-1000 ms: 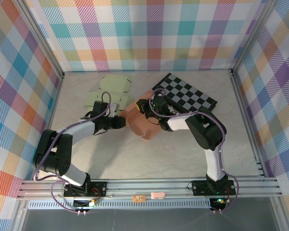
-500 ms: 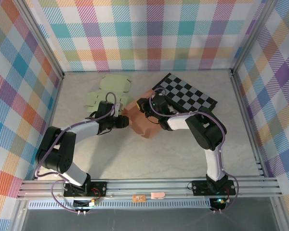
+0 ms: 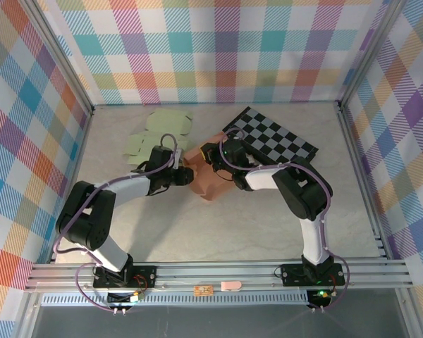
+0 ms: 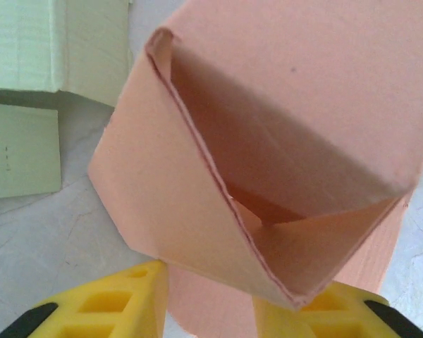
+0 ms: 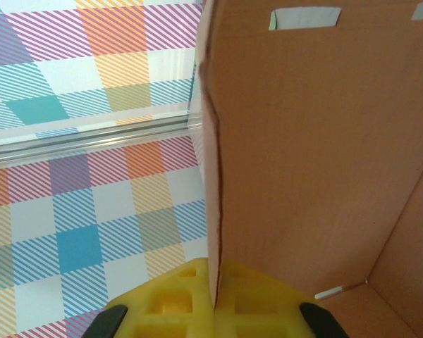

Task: Fold the paper box

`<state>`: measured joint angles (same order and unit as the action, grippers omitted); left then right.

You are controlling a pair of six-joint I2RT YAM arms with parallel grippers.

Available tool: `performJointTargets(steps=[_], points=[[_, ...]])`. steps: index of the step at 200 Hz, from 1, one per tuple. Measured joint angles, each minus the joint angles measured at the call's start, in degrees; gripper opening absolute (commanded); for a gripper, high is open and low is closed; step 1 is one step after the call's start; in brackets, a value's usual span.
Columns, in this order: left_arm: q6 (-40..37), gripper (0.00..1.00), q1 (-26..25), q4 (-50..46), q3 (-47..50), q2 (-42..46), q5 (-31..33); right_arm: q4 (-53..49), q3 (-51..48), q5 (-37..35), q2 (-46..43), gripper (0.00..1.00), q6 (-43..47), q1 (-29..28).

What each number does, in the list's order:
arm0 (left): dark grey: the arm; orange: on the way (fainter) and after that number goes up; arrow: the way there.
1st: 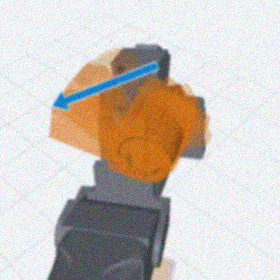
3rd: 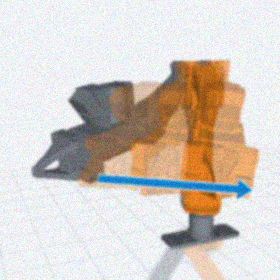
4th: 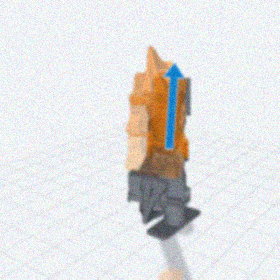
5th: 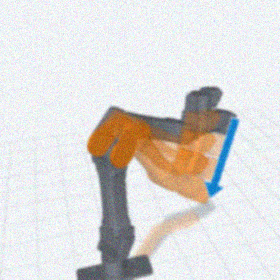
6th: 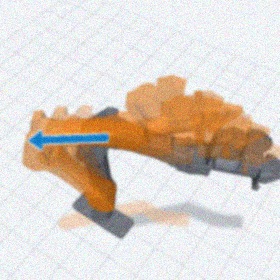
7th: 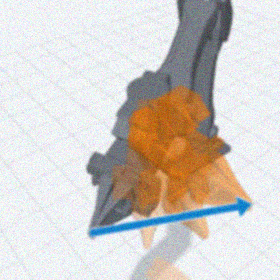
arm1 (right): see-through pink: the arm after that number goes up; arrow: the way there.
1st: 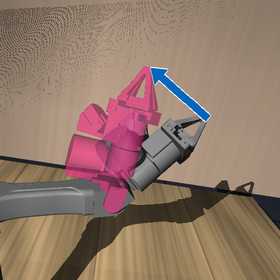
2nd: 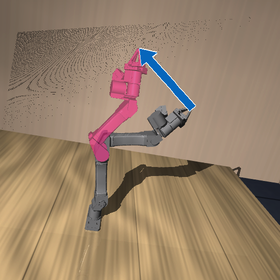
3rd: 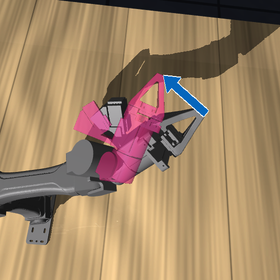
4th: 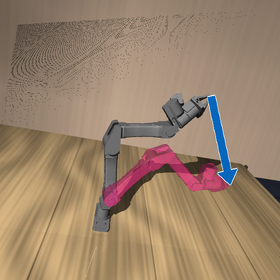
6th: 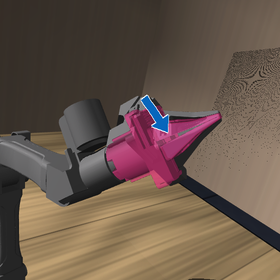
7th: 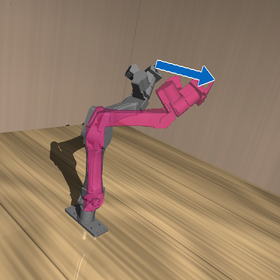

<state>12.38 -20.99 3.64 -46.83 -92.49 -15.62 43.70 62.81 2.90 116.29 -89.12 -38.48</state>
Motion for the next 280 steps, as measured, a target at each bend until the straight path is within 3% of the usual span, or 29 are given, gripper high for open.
performJointTargets(steps=[66,194,280], points=[[0.04,0.43,-0.04,1.14,-2.01,-2.27,2.47,0.50,-0.02,-0.98,0.02,0.00,1.20,-0.17],[2.19,0.40,-0.37,2.71,-4.72,-6.08,5.14,11.58,-0.39,-3.17,5.40,0.00,1.51,-0.26],[7.54,0.37,-3.50,3.13,-6.69,-8.31,14.23,12.35,0.87,-4.44,6.69,0.00,0.39,-0.17]])
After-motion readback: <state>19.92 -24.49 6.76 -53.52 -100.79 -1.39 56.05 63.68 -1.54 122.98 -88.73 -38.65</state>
